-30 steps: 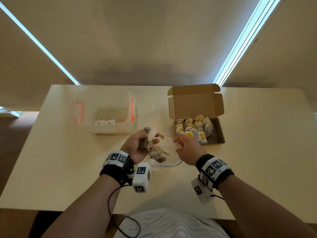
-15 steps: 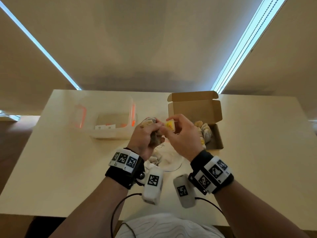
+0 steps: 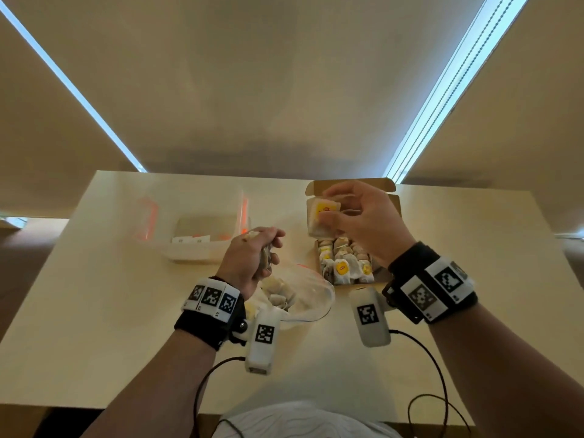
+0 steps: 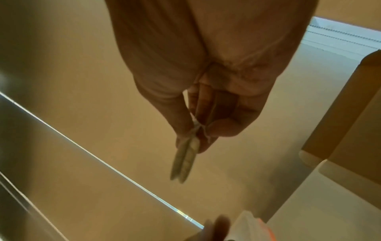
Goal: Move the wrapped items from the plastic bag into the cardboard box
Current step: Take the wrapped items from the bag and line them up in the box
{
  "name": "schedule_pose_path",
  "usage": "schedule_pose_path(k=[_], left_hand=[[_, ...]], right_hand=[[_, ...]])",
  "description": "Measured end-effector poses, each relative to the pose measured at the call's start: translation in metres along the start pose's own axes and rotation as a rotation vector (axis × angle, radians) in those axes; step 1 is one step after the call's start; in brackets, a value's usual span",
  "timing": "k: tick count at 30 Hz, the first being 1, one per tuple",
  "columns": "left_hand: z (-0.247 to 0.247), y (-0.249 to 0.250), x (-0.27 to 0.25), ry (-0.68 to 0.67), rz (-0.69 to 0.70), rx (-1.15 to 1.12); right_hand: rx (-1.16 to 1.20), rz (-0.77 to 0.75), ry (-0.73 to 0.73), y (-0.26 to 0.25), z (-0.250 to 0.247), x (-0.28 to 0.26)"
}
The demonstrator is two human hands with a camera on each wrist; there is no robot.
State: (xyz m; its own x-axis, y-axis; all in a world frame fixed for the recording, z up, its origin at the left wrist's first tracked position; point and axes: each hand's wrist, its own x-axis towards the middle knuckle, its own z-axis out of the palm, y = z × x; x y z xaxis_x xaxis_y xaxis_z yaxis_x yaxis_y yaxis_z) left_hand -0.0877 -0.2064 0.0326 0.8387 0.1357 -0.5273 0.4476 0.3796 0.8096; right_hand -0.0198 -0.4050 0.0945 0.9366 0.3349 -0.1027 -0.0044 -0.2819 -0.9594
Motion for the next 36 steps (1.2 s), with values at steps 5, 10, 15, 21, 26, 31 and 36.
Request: schedule_pose_path(k=[5, 10, 15, 21, 26, 31, 36], left_hand=[[0.005, 0.003, -0.001, -0.065, 0.063, 0.076], [-0.001, -0.011, 0.004, -0.020, -0.045, -0.010], [-0.001, -0.028, 0.011, 0.018, -0.171, -0.076], [0.007, -0.034, 0.014, 0.035, -0.184, -0.024], [0.005, -0.035, 0.014, 0.047, -0.174, -0.028], [0.003, -0.034, 0.014, 0.067, -0.191, -0.026], [0.008, -0.027, 0.008, 0.050, -0.228, -0.144]], right_hand=[[-0.079, 0.039, 0.126, 0.027, -0.027, 0.009], [-0.467, 0.277, 0.274, 0.113, -0.094, 0.016], [-0.579, 0.497, 0.198, 0.171, -0.108, 0.020], [-0.756, 0.625, -0.056, 0.199, -0.088, 0.040], [-0.933, 0.631, -0.143, 0.211, -0.070, 0.052], [-0.903, 0.618, -0.039, 0.213, -0.068, 0.052], [-0.755, 0.540, 0.069, 0.187, -0.072, 0.042]])
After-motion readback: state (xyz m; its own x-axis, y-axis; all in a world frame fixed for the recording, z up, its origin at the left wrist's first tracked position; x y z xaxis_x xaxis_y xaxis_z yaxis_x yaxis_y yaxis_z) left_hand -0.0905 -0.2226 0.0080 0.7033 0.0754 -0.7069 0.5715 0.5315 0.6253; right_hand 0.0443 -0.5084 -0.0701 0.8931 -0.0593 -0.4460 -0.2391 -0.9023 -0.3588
